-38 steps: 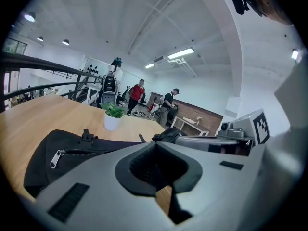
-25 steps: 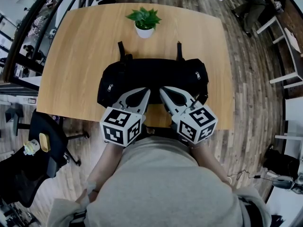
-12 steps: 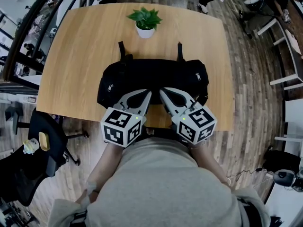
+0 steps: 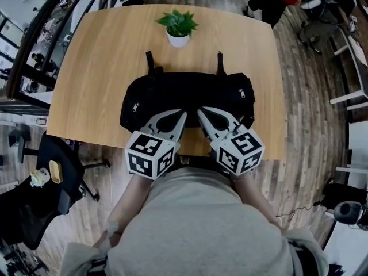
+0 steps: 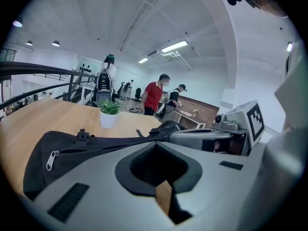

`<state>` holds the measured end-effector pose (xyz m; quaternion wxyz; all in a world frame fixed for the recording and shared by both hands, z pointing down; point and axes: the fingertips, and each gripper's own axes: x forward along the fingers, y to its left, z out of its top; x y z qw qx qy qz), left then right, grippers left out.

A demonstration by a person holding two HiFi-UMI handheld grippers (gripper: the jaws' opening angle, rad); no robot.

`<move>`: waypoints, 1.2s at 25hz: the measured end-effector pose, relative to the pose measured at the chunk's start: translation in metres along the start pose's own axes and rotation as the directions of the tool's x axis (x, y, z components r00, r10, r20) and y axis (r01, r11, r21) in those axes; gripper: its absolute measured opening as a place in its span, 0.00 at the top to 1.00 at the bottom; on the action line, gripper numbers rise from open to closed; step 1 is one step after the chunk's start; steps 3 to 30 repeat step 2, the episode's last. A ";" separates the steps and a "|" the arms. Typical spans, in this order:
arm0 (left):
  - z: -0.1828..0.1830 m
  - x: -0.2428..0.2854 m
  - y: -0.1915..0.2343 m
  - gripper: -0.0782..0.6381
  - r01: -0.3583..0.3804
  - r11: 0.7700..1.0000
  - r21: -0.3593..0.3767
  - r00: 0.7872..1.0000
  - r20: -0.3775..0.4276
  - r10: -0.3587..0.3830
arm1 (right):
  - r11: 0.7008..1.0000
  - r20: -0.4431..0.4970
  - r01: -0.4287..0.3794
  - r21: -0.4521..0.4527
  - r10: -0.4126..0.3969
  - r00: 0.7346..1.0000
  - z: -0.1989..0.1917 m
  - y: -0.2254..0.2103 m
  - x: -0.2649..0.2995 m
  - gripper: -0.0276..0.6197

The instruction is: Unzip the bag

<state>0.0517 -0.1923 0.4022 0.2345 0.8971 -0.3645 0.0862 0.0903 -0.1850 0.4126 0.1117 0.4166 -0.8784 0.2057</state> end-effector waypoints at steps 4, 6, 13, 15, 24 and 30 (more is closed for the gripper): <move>-0.001 0.001 -0.001 0.87 0.003 1.000 -0.003 1.000 -0.004 -0.004 | 1.000 -0.002 -0.006 0.000 0.006 1.000 0.000 0.002 0.000 0.95; -0.001 0.001 -0.001 0.87 0.003 1.000 -0.003 1.000 -0.004 -0.004 | 1.000 -0.002 -0.006 0.000 0.006 1.000 0.000 0.002 0.000 0.95; -0.001 0.001 -0.001 0.87 0.003 1.000 -0.003 1.000 -0.004 -0.004 | 1.000 -0.002 -0.006 0.000 0.006 1.000 0.000 0.002 0.000 0.95; -0.001 0.001 -0.001 0.87 0.003 1.000 -0.003 1.000 -0.004 -0.004 | 1.000 -0.002 -0.006 0.000 0.006 1.000 0.000 0.002 0.000 0.95; -0.001 0.001 -0.001 0.87 0.003 1.000 -0.003 1.000 -0.004 -0.004 | 1.000 -0.002 -0.006 0.000 0.006 1.000 0.000 0.002 0.000 0.95; -0.001 0.001 -0.001 0.87 0.003 1.000 -0.003 1.000 -0.004 -0.004 | 1.000 -0.002 -0.006 0.000 0.006 1.000 0.000 0.002 0.000 0.95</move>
